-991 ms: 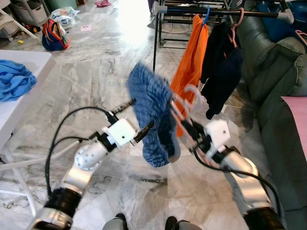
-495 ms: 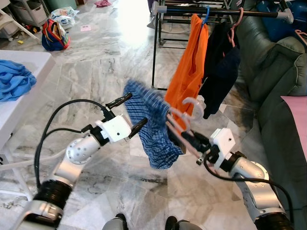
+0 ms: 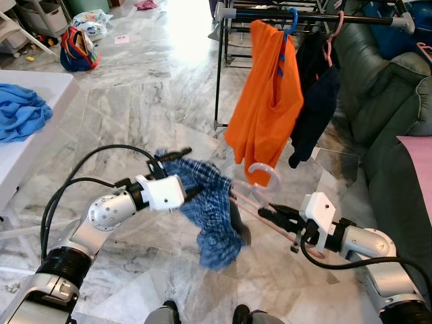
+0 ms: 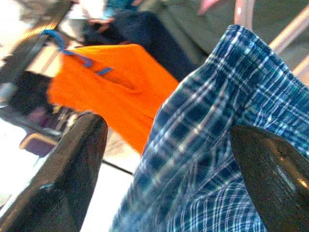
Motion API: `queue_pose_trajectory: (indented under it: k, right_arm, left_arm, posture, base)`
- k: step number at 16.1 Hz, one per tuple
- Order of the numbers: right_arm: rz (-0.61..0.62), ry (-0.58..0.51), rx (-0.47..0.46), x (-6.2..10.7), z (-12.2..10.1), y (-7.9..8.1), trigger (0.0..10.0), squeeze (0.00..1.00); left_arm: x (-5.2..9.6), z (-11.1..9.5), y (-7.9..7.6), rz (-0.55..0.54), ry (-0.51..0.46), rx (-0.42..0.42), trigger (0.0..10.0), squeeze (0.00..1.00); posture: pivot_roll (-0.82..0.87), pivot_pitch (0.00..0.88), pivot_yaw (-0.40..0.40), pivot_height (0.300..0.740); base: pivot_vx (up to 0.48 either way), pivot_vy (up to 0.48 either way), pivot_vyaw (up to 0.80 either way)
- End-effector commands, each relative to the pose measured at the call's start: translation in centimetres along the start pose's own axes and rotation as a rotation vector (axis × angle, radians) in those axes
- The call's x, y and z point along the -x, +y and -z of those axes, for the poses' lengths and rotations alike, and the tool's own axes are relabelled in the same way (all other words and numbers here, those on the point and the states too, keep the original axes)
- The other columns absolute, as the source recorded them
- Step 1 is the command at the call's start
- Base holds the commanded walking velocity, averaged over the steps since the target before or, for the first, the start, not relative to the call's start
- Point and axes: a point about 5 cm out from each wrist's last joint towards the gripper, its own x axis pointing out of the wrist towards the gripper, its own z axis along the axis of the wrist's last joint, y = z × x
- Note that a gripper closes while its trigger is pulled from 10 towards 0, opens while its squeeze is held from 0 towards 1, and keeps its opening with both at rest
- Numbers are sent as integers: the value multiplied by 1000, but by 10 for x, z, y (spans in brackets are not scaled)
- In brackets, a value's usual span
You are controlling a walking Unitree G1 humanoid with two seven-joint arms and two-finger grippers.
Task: Hang hanger
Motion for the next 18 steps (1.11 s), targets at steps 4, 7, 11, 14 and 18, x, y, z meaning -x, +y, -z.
queue_pose_trajectory:
  k: [4, 7, 11, 14, 18]
  right_arm:
    - [-120, 19, 87, 2, -12, -1, 10000, 0]
    - [-175, 38, 139, 2, -19, -5, 10000, 0]
    - [-220, 62, 197, 2, -23, -8, 10000, 0]
    - [-203, 85, 311, 0, -29, -17, 10000, 0]
    - [-151, 86, 404, -5, -34, -25, 10000, 0]
  left_arm:
    - [3, 10, -11, 169, 43, 6, 10000, 0]
    - [2, 16, -10, 240, 80, 16, 10000, 0]
    - [2, 21, -7, 329, 111, 24, 9294, 0]
    - [0, 23, -2, 380, 131, 37, 2745, 0]
    - [-2, 23, 0, 428, 131, 53, 0, 0]
  posture:
    - [42, 222, 14, 740]
    - [40, 225, 17, 740]
    - [37, 229, 26, 740]
    - [32, 233, 35, 740]
    - [32, 238, 45, 740]
  base:
    - [0, 0, 0]
    - [0, 0, 0]
    - [0, 0, 0]
    - [0, 0, 0]
    - [0, 0, 0]
